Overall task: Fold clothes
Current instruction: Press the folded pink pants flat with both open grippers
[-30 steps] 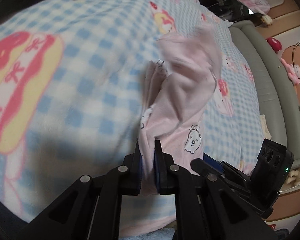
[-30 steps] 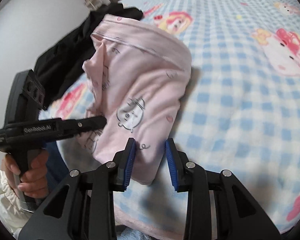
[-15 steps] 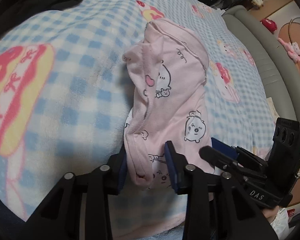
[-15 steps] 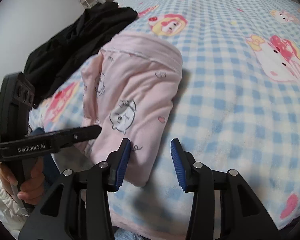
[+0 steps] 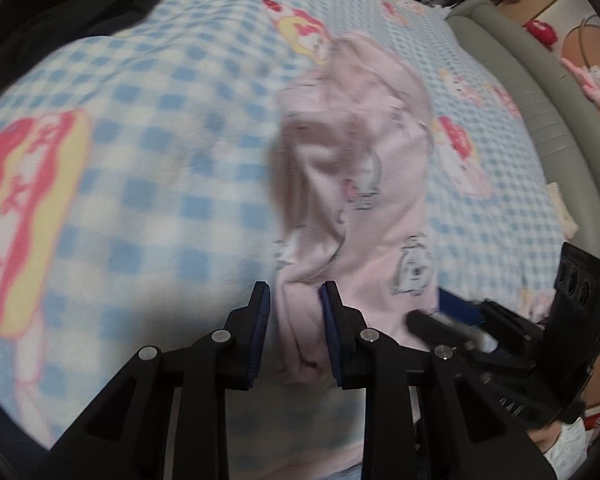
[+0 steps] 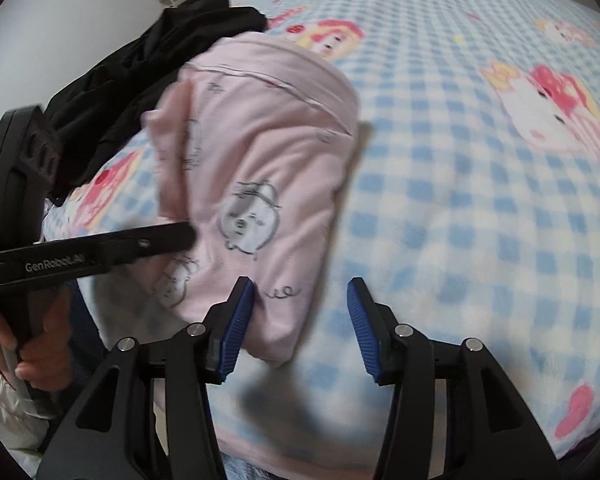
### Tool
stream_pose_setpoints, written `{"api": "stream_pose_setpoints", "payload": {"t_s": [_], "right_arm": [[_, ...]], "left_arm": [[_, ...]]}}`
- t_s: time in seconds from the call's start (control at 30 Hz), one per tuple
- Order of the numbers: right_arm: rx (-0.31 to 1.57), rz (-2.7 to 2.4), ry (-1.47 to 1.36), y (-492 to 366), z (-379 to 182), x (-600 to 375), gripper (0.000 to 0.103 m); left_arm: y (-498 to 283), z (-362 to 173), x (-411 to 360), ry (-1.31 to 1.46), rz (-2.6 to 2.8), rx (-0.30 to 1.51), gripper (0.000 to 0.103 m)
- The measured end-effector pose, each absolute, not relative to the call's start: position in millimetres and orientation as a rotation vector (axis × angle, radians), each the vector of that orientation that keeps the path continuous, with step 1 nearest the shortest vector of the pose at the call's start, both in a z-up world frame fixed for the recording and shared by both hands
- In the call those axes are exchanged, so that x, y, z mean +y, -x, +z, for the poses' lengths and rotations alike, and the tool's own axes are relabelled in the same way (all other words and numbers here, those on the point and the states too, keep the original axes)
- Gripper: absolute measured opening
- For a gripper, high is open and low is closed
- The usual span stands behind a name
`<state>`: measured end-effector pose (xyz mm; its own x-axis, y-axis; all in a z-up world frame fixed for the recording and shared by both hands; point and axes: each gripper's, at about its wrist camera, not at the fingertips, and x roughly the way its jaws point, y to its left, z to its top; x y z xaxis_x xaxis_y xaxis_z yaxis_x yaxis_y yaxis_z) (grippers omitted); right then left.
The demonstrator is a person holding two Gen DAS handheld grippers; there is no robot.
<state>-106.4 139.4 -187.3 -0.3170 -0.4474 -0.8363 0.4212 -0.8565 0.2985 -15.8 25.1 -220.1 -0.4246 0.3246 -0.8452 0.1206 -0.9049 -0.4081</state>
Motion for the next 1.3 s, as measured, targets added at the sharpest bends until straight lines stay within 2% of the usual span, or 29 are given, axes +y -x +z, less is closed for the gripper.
{"api": "stream_pose_setpoints", "payload": {"t_s": [0.17,0.33,0.43,0.63,0.7,0.83,1.1,1.2,1.3], "right_arm": [[-0.098,-2.214,-1.352,106.1,-170.2,145.3,0.052],[0.023,-2.227,-1.397,105.4,-182.9,135.7,0.052],[-0.040,-2.217,-1.441,107.4,-191.0,149.7,0.052],[-0.159,-2.184,-1.399,105.5,-173.2,167.4,0.052],[-0.197,-2.143,-1.378,103.2,-169.8,170.2,0.052],[-0.098,-2.078,-1.360,87.5,-173.9,150.5,0.052],[0.090,-2.082,-1.370,66.4,-176.1,137.5,0.052],[0.100,-2.116,-1.407,75.3,-190.1,145.4,0.050],[-0.032,-2.126,-1.427,81.5,-190.4,163.8,0.050]], "left_arm": [[4.2,-211.6,25.4,1.583,2.475,-0.585,0.029],[5.7,-226.2,33.7,1.654,2.482,-0.511,0.031],[3.7,-225.0,19.0,1.655,2.490,-0.586,0.031],[-10.9,-226.8,9.2,1.650,2.394,-0.739,0.030],[-14.6,-228.0,13.0,1.654,2.392,-0.719,0.030],[-16.6,-232.8,18.5,1.694,2.405,-0.667,0.030],[-20.6,-226.0,15.7,1.653,2.421,-0.680,0.030],[-19.7,-230.0,16.4,1.665,2.415,-0.685,0.030],[-19.5,-233.0,15.6,1.666,2.418,-0.695,0.032]]}}
